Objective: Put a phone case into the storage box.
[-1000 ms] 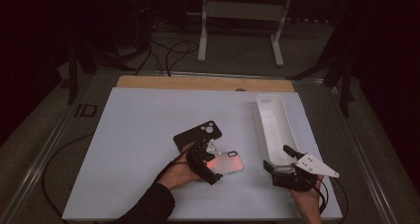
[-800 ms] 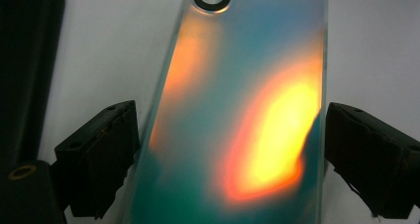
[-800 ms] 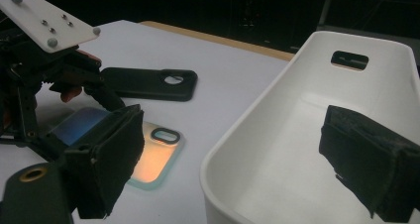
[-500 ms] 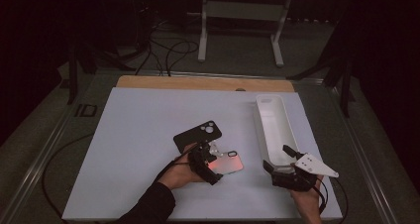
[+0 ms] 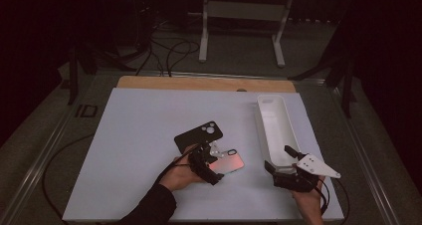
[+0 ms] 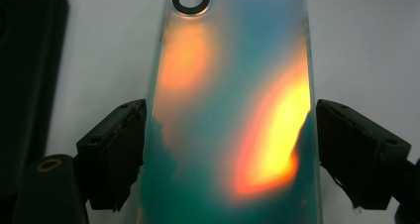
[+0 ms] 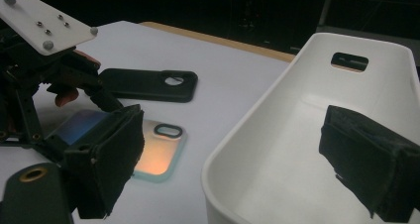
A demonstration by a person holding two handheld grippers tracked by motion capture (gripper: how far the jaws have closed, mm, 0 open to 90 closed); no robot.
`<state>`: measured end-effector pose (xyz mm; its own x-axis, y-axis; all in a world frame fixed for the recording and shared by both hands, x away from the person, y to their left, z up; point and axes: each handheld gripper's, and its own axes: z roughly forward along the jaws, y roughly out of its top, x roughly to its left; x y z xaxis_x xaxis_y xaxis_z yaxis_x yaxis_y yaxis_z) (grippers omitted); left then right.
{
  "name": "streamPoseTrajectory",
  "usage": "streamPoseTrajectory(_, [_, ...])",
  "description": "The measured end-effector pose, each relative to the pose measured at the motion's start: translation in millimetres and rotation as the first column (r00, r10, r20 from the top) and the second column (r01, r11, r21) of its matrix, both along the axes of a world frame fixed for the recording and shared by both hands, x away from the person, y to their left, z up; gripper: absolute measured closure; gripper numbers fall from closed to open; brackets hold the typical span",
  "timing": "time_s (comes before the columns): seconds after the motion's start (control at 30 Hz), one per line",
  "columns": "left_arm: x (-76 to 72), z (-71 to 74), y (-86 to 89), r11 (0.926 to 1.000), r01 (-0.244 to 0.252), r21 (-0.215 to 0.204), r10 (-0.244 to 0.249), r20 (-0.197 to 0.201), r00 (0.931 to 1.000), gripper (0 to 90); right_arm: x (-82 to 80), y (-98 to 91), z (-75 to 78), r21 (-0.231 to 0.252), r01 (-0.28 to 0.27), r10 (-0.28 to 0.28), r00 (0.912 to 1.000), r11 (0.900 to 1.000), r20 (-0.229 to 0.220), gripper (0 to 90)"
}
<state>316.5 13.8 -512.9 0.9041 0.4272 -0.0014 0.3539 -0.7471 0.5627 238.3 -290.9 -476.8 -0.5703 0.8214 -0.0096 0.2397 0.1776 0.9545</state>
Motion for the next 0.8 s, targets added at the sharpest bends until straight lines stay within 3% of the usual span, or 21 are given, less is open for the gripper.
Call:
streamPoseTrajectory(0.33, [-2.1, 15.7, 10.1, 0.9966, -0.058, -0.059, 0.061, 0.052, 0.9968, 17.0, 0.9, 0.7, 0.6, -0.002, 0.004, -0.004, 1.0, 1.0, -0.009, 10.1])
streamPoseTrajectory(0.5, [-4.3, 25.2, 16.8, 0.9907, -0.086, -0.106, 0.094, 0.078, 0.9925, 17.0, 1.6, 1.7, 2.0, 0.009, -0.003, 0.004, 0.9999, 1.0, -0.015, 10.1])
streamPoseTrajectory(0.8, [-7.1, 43.1, 29.5, 0.9817, -0.113, -0.153, 0.132, 0.119, 0.9841, 17.0, 5.3, 5.8, 8.1, 0.013, -0.032, 0.033, 0.9987, 0.9994, -0.038, 10.0])
